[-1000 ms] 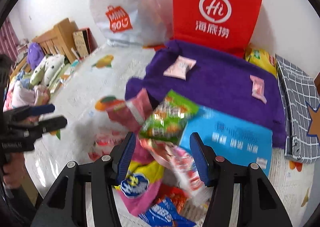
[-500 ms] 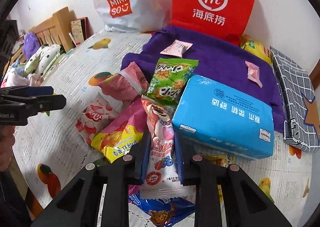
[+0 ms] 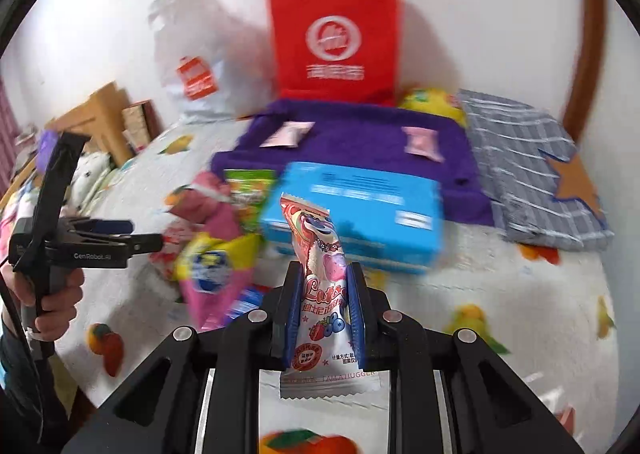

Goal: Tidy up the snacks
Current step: 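Grasp the red-and-white fruit packet from the pile with the left gripper, then lift both held packets and carry them toward the purple towel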

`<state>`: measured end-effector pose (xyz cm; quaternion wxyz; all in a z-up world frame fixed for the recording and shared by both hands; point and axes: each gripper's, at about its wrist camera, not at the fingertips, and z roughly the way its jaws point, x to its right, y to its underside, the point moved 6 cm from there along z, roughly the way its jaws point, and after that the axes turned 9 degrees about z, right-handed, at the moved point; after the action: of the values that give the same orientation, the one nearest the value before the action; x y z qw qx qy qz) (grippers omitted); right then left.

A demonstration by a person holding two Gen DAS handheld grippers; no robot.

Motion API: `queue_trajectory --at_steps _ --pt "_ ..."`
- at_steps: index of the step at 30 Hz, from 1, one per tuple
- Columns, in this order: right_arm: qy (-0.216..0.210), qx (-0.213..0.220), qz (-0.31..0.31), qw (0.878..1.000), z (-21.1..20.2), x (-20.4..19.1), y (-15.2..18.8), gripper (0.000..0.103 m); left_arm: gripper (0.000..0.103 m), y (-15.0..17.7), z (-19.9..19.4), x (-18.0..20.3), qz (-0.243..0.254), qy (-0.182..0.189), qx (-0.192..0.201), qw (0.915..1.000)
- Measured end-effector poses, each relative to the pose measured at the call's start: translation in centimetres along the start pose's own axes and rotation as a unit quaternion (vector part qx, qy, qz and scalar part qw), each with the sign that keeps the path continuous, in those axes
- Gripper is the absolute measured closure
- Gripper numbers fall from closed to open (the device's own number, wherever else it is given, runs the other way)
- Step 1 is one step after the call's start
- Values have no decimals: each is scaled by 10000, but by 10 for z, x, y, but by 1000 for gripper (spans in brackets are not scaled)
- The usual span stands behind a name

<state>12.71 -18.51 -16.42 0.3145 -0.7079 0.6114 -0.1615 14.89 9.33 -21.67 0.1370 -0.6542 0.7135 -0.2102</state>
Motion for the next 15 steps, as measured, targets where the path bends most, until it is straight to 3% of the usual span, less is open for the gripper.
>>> queue_trajectory --at_steps 5,8,10,15 --pt "333 -73 473 9983 -1 50 16 81 28 4 21 13 254 -373 -117 9989" --pt "420 -183 630 9970 8 66 28 81 52 5 18 16 445 -721 4 9964" --pt "406 -242 667 9967 16 68 35 80 61 7 14 16 411 -641 2 9971" --pt "288 -587 666 9956 43 69 51 78 60 16 9 12 412 -652 142 9969"
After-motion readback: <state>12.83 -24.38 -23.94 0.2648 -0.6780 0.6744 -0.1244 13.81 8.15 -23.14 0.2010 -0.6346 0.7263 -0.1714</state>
